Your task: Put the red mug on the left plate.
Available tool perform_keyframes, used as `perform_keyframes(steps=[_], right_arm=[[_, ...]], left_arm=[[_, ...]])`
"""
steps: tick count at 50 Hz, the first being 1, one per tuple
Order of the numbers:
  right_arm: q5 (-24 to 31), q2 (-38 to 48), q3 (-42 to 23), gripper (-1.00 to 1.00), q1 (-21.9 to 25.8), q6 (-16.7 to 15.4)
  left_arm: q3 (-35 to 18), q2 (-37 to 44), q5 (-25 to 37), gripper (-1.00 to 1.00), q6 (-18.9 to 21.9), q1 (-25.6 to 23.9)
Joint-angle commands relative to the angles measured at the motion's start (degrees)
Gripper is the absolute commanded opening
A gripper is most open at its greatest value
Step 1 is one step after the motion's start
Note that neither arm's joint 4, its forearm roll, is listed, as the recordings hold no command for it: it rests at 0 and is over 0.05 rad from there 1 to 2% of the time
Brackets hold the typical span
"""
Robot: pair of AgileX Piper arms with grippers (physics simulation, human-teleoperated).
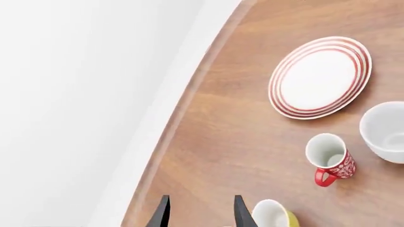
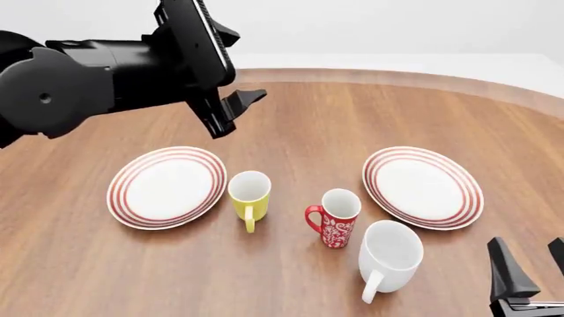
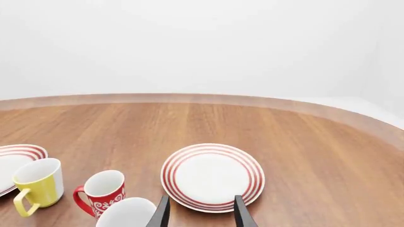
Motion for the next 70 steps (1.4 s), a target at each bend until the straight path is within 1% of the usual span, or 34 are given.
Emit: perform_keyframes(steps=[1,9,14,17,18,24,29,40,55,56,57,58,64,70], right_arm=[[-0.25,0.11,0.15,1.0,0.1,-0.03],[-0.26,0.11,0.15,1.0,0.1,-0.03],[-0.26,0.11,0.15,1.0,0.1,-0.03],[-0.26,0.11,0.15,1.0,0.09,-0.02],[-0.26,0.11,0.15,1.0,0.1,-0.04],[-0.25,0.11,0.15,1.0,0.08,-0.04],[-0.25,0.11,0.15,1.0,0.09,-0.03],[-0.26,0.11,0.15,1.0,0.09,-0.03],[-0.26,0.11,0.15,1.0,0.09,-0.04],[-0.26,0.11,0.15,1.0,0.08,-0.03],[-0.25,0.11,0.15,1.0,0.1,-0.04],[-0.26,0.11,0.15,1.0,0.1,-0.04],[-0.26,0.11,0.15,1.0,0.1,-0.04],[-0.26,0.11,0.15,1.0,0.09,-0.03]], left_arm=[[-0.18,0.38,1.36,1.0,-3.31,-1.53],[-0.78,0.83,2.43,1.0,-3.98,-1.73],[-2.13,1.1,4.65,1.0,-6.66,-3.27],[-2.16,1.24,4.84,1.0,-6.54,-3.22],[-2.64,1.22,5.36,1.0,-7.67,-3.71],[-3.02,1.45,6.01,1.0,-8.23,-3.95],[-3.74,1.42,7.24,1.0,-10.13,-5.15],[-4.75,1.53,8.52,1.0,-12.51,-6.19],[-6.21,1.99,9.51,1.0,-15.3,-6.36],[8.95,4.94,-11.11,1.0,-14.62,-4.34],[16.9,9.92,-23.54,1.0,-15.04,-4.53],[18.38,11.14,-26.31,1.0,-15.2,-4.43],[20.26,11.25,-28.01,1.0,-16.76,-4.92],[20.9,13.62,-30.05,1.0,-18.64,-4.88]])
